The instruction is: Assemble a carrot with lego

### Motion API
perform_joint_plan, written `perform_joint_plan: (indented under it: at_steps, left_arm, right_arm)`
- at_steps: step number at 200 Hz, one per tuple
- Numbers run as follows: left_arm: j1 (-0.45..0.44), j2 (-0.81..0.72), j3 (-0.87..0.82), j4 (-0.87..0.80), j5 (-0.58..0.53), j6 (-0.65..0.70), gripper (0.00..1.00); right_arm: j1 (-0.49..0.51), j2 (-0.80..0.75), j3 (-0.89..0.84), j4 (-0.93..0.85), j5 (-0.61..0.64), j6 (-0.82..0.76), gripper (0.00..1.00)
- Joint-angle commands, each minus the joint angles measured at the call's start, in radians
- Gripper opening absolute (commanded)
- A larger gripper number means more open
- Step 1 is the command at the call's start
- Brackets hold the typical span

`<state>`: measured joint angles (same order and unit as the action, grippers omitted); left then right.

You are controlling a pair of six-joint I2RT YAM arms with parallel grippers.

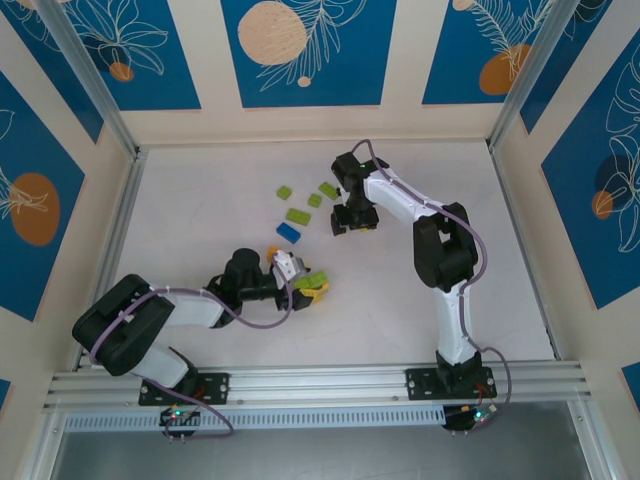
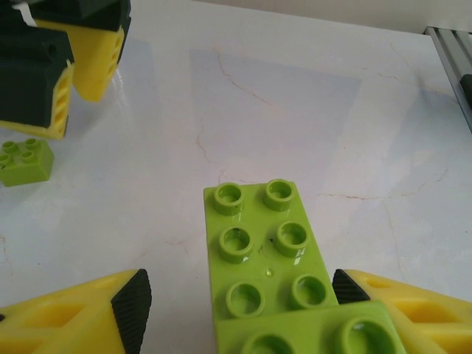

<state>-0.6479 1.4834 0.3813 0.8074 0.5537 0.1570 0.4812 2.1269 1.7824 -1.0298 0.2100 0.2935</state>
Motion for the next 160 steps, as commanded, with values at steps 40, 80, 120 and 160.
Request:
perform_joint_plan:
  at_steps: [40, 80, 120, 160]
  left_arm:
    - [0.029, -0.008, -0.014, 0.1, 0.077, -0.037, 0.63]
    - [0.036, 0.003, -0.013, 0.114, 0.095, -0.046, 0.61]
    - [0.036, 0.02, -0.003, 0.108, 0.109, -0.047, 0.64]
    - [0.037, 0.054, 0.016, 0.1, 0.114, -0.039, 0.69]
  right_arm:
    - [-0.017, 0.019, -0.034, 0.023, -0.034, -0.017, 0.59]
    - [-0.026, 0.025, -0.026, 0.043, -0.052, -0.023, 0.6]
    - [-0.029, 0.066, 0.01, 0.061, -0.057, -0.084, 0.64]
    - [-0.029, 0.11, 0.065, 0.083, -0.061, -0.164, 0.66]
